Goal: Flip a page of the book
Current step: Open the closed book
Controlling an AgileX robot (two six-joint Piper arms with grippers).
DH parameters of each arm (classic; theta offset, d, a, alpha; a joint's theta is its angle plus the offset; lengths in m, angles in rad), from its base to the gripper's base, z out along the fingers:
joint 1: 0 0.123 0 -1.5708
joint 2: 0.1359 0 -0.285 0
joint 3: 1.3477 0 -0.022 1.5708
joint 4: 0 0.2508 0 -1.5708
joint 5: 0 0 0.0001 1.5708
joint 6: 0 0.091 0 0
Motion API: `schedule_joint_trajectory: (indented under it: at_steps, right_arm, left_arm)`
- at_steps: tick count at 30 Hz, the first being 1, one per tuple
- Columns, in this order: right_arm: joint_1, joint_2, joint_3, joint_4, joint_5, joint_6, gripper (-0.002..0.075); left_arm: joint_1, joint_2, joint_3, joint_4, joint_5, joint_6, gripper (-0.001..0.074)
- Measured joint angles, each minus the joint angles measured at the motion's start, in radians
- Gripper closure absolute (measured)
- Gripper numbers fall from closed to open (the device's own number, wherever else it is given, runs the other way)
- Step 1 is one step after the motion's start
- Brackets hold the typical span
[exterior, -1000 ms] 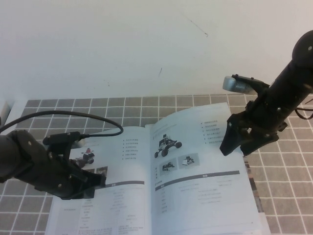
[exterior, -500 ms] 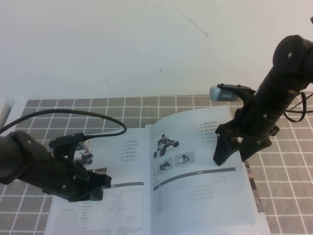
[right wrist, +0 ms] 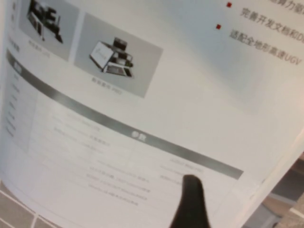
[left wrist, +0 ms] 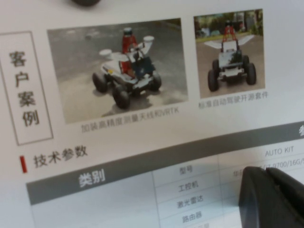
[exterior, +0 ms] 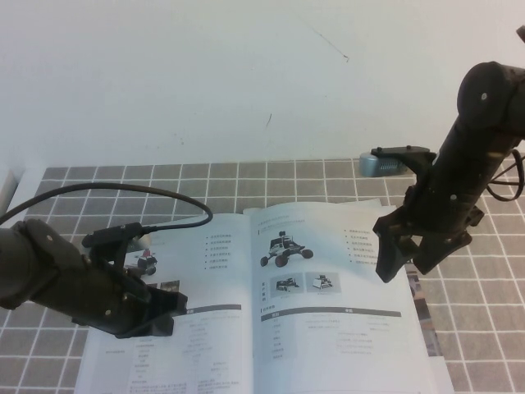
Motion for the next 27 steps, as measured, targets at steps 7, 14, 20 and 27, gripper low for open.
schedule_joint_trajectory:
  at_steps: [7, 14, 20, 27]
  right_arm:
    - [0.000, -0.003, 0.051, 0.025, -0.039, 0.028, 0.0207]
    - [0.011, -0.003, 0.202, 0.073, -0.221, 0.028, 0.0207]
    - [0.015, -0.003, 0.209, 0.138, -0.254, 0.003, 0.0207]
    - [0.015, -0.005, 0.209, 0.124, -0.270, 0.011, 0.0207]
  left_arm:
    - [0.000, 0.000, 0.000, -0.020, -0.002, 0.002, 0.0738]
    - [0.000, 0.000, 0.000, -0.027, -0.002, 0.008, 0.0738]
    - [0.000, 0.000, 0.000, -0.051, -0.006, 0.025, 0.0738]
    - [0.000, 0.000, 0.000, -0.106, -0.008, 0.074, 0.0738]
